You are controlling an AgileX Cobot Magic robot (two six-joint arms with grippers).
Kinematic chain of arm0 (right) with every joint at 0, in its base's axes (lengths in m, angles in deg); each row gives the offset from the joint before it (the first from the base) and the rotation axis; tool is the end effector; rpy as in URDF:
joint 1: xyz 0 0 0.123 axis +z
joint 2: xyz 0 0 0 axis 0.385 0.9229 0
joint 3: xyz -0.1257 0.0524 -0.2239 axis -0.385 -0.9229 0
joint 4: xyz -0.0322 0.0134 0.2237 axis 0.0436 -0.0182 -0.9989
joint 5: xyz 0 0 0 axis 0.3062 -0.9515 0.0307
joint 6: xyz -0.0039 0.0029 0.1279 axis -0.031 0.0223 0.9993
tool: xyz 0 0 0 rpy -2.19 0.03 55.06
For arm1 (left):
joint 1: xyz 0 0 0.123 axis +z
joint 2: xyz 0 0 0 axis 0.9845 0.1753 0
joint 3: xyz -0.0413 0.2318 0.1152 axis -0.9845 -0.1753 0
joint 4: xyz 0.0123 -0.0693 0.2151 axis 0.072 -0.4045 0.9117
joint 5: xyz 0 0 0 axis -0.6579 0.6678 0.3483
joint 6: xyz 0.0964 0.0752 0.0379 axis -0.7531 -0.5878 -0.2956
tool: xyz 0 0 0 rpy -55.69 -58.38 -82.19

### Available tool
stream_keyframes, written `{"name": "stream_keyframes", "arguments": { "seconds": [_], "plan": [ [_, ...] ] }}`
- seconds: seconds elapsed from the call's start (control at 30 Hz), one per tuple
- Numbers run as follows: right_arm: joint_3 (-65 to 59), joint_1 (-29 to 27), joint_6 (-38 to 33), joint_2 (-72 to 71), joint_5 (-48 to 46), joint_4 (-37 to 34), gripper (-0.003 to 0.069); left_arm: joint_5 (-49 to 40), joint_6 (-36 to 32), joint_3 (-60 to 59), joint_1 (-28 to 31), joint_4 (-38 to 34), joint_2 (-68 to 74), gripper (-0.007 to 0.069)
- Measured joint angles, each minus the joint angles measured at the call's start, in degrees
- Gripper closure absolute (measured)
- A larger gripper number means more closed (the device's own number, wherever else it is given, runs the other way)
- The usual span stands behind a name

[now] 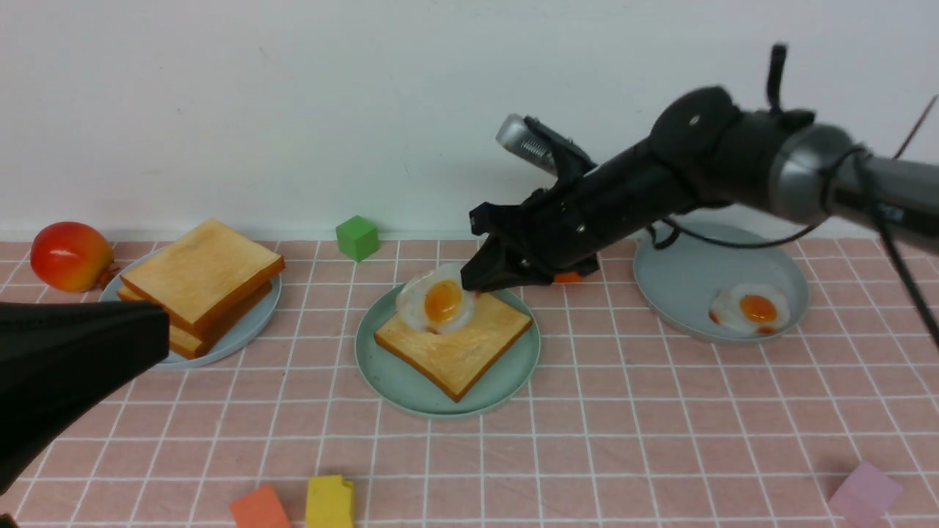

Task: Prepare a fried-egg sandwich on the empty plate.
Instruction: Use the right arm to place the fried egg on the slice of bread in the middle, then use the left arm to grab a slice of bread

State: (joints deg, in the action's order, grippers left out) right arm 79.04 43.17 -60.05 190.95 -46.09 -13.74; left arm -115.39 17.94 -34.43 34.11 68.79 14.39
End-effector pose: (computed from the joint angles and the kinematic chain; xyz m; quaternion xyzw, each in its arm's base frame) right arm 0.4056 0.2328 0.1855 -0.1024 0.8962 0.3863 0.1925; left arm 0.1014 -0.0869 0.3531 0.2576 0.7383 -0.2230 0.5820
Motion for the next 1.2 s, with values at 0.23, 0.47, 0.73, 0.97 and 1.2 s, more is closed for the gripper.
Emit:
{"name": "stream_keyframes", "arguments": {
  "seconds": [0.23, 0.47, 0.73, 0.97, 1.2],
  "plan": [
    [0.0, -0.4, 0.0, 3.9, 2.8, -1.4, 0.0582, -0.1, 0.0, 0.0, 0.0, 0.1, 0.0, 0.0636],
    [0.0, -1.0, 0.3, 4.8, 4.2, -0.2, 0.0567, -0.2, 0.0, 0.0, 0.0, 0.1, 0.0, 0.0634],
    [0.0, -1.2, 1.7, 4.3, 3.3, 2.2, 0.0315, -0.3, 0.0, 0.0, 0.0, 0.2, 0.0, 0.0627],
    [-0.1, -2.9, 5.7, -5.4, -2.8, 10.2, 0.0254, -0.6, 0.1, 0.0, 0.0, 0.3, 0.0, 0.0622],
    [-0.6, -3.1, 13.5, -19.9, -17.6, 29.9, 0.0459, -6.5, 9.0, 0.0, 0.0, 3.7, 4.0, 0.0622]
  ]
}}
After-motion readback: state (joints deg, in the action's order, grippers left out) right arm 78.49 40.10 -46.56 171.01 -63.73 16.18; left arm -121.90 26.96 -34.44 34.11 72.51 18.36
